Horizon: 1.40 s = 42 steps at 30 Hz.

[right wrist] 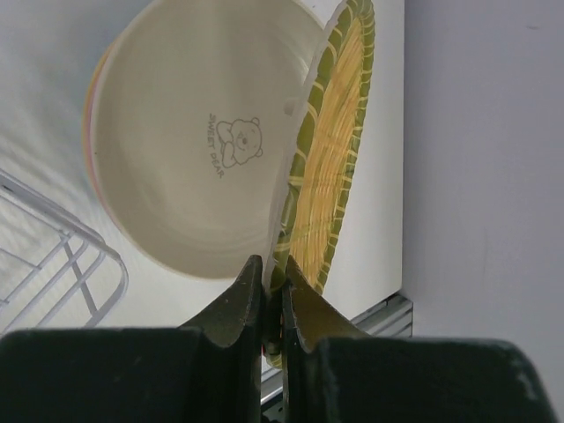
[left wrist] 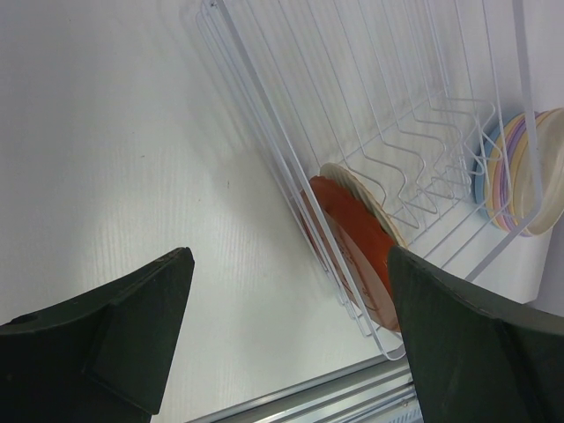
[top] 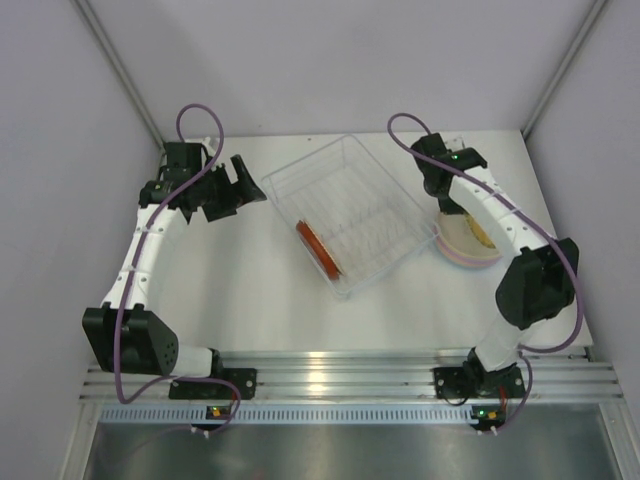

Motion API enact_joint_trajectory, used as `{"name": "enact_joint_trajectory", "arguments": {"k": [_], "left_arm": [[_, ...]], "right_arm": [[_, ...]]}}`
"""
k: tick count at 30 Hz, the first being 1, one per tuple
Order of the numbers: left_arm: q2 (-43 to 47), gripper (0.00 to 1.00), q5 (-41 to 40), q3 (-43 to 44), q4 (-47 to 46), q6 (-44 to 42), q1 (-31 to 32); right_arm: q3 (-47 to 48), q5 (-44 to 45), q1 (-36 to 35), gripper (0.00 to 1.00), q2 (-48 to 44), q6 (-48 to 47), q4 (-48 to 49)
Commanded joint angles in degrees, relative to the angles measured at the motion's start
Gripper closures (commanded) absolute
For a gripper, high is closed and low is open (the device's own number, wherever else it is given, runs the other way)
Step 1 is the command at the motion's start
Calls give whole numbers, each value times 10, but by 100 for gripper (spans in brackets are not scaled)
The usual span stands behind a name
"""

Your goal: Unload the plates from the dish rack

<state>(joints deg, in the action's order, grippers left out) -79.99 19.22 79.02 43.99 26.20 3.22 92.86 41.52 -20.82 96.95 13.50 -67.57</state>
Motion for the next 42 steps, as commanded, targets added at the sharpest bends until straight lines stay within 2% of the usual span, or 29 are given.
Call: {"name": "enact_joint_trajectory", "arguments": {"k": [1,8,10,11,14,16,17,21,25,26,30,33,42], "left_arm": [[15,3,6,3,-6,-2,3],[16,3,6,3,-4,-4,3],[16,3,3,4,-3,-4,3],[16,3,3,4,-3,-4,3],[15,3,4,5,-2,-4,3],[14,3,5,6,-3,-3,3],[12,3,6,6,-3,-3,3],[10,3,7,6,-5,-3,3],[6,3,9,7,-6,-1,3],[4,4,11,8,-6,0,4],[3,4,11,7,-7,1,4],[8,4,7,3,-6,-1,4],[15,3,-4,0,-2,-7,4]], "right_arm": [[-16,29,9,100,10,-20,77],[-27,2,19,100,47,-35,113],[-19,3,19,81,51,-33,109],[-15,2,19,67,49,-31,103],[4,-20,19,49,35,-29,92],[23,-46,15,43,11,-29,85],[33,-93,13,38,0,-30,89],[41,-250,-4,31,-65,-36,111],[49,-388,-61,29,-86,-55,128],[51,-451,-76,29,-87,-58,134],[64,-569,-157,30,-62,-59,158],[76,-601,-192,30,-26,-63,156],[95,-578,-245,32,40,-109,109]]}}
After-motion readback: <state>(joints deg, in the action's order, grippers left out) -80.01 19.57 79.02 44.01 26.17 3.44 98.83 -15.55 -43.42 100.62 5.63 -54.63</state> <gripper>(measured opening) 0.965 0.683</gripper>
